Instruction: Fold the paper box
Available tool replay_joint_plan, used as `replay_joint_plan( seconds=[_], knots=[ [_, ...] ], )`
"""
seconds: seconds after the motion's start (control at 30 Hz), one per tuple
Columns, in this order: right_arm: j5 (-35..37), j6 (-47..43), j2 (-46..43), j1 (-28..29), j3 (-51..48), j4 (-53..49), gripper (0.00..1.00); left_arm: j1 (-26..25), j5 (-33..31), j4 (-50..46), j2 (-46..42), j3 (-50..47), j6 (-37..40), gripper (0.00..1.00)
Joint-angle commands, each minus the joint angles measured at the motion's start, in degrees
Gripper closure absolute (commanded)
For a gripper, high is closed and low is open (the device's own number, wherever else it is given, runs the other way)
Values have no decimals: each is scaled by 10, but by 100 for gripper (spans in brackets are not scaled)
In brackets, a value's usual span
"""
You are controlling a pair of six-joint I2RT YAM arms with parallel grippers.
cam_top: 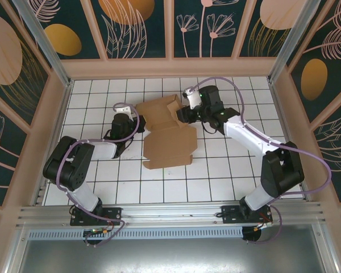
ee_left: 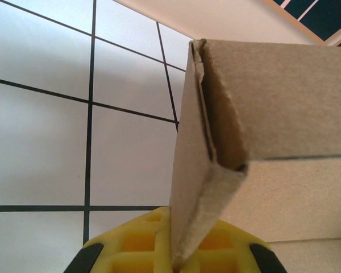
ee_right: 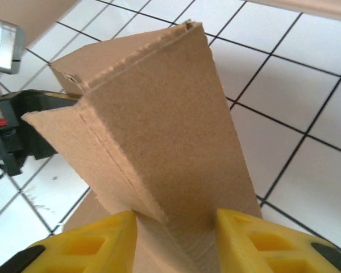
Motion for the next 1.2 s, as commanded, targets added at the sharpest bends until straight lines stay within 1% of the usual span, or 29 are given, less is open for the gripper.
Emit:
replay_joint_plan(
  seconds=[0.0,0.13,0.23,0.43,0.53,0.67,0.7,0.73,0.87,0.93,1.03,1.17],
  knots=[
    [102,-32,5,21,24,5,61,-2,18,5,2,18,-13,100],
    [171,-50,13,48,27,9,63,-1,19,1,2,20,-12,100],
    [235,-55,24,67,31,13,66,-2,20,-2,4,22,-12,100],
    [375,-55,50,107,34,39,76,-2,21,-3,7,25,-14,100],
    [433,-65,64,125,35,52,81,-2,23,-5,9,27,-16,100],
    [464,-76,82,138,43,52,90,-2,23,-6,9,29,-16,100],
    [468,-79,85,140,44,52,96,-2,24,-6,9,29,-17,100],
    [470,-81,89,141,46,50,100,-2,24,-6,9,29,-16,100],
    [475,-83,96,142,51,52,100,-2,24,-6,9,28,-17,100],
    [484,-85,103,142,56,53,89,-2,24,-6,9,28,-16,100],
    [491,-86,113,143,62,53,83,-2,24,-7,9,28,-15,100],
    [495,-87,120,143,64,57,79,-1,24,-8,7,28,-15,100]
  ],
)
